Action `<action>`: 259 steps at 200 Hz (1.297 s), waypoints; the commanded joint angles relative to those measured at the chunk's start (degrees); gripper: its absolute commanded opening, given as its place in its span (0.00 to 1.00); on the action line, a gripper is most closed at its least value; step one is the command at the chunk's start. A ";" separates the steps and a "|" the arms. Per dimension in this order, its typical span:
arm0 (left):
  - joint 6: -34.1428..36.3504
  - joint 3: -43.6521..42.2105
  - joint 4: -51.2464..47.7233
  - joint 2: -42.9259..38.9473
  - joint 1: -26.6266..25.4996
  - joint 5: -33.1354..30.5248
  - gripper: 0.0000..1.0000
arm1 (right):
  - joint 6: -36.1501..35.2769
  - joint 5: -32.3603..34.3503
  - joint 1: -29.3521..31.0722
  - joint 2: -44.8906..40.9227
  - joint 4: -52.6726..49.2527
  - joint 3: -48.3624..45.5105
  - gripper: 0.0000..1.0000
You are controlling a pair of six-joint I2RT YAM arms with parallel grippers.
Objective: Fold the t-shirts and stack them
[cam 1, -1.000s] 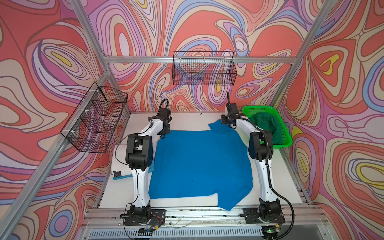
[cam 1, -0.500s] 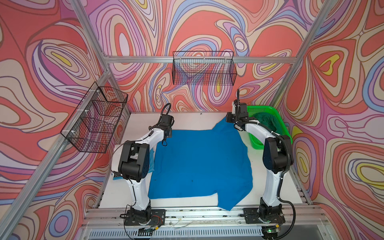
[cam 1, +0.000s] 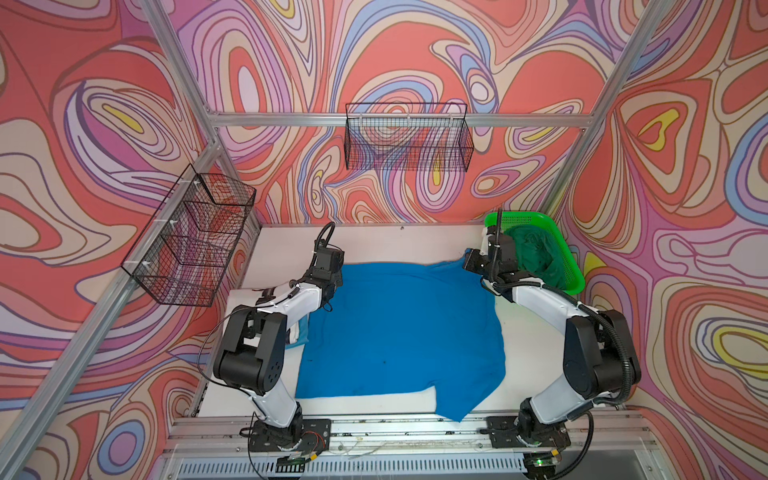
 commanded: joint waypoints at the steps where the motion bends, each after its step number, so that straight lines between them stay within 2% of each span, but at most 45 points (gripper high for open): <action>1: -4.21 -4.37 4.82 -3.88 -0.83 -3.31 0.00 | 2.57 0.36 -0.17 -4.36 2.05 -4.48 0.00; 44: -10.85 -12.89 10.94 -8.67 -1.02 -3.67 0.00 | 3.64 0.94 -0.16 -13.34 0.73 -12.23 0.00; 74: -13.28 -14.40 11.32 -8.56 -1.25 -2.99 0.00 | 3.73 1.57 -0.24 -17.76 -1.11 -16.26 0.00; 103: -16.12 -17.72 13.72 -9.23 -1.36 -4.08 0.00 | 4.44 -0.47 -0.23 -21.44 -1.69 -20.41 0.00; 125: -17.07 -19.22 14.50 -10.50 -1.45 -4.48 0.14 | 3.87 -0.93 -0.19 -23.74 -3.58 -22.79 0.00; 144: -17.74 -20.06 15.05 -11.67 -1.41 -4.17 0.29 | 3.96 -2.03 -0.19 -25.60 -4.77 -24.47 0.00; 157: -18.58 -20.53 14.75 -12.82 -1.43 -3.36 0.54 | 4.21 -2.14 -0.20 -26.98 -6.30 -25.24 0.00; 171: -19.93 -21.25 14.35 -14.29 -1.43 -3.10 0.66 | 4.39 -3.13 -0.21 -28.61 -7.54 -26.10 0.00; 193: -21.78 -22.41 13.89 -17.00 -1.45 -3.05 0.70 | 4.83 -5.18 -0.17 -30.96 -9.71 -27.38 0.00; 203: -23.09 -22.63 12.62 -18.50 -1.45 -3.47 0.76 | 5.02 -5.64 -0.23 -32.29 -10.60 -27.98 0.00; 209: -23.94 -22.73 11.71 -19.35 -1.45 -4.23 0.83 | 5.14 -5.68 -0.16 -33.10 -11.27 -28.35 0.00; 219: -25.60 -22.88 9.79 -20.60 -1.44 -5.41 0.90 | 5.39 -6.35 -0.18 -34.39 -12.04 -28.90 0.13; 227: -25.79 -22.92 8.84 -21.55 -1.39 -5.56 0.90 | 5.52 -6.69 -0.22 -35.18 -12.91 -29.27 0.21; 259: -28.11 -21.16 2.14 -22.90 -1.35 -6.02 0.94 | 5.63 -5.02 -0.22 -36.99 -16.59 -29.19 0.35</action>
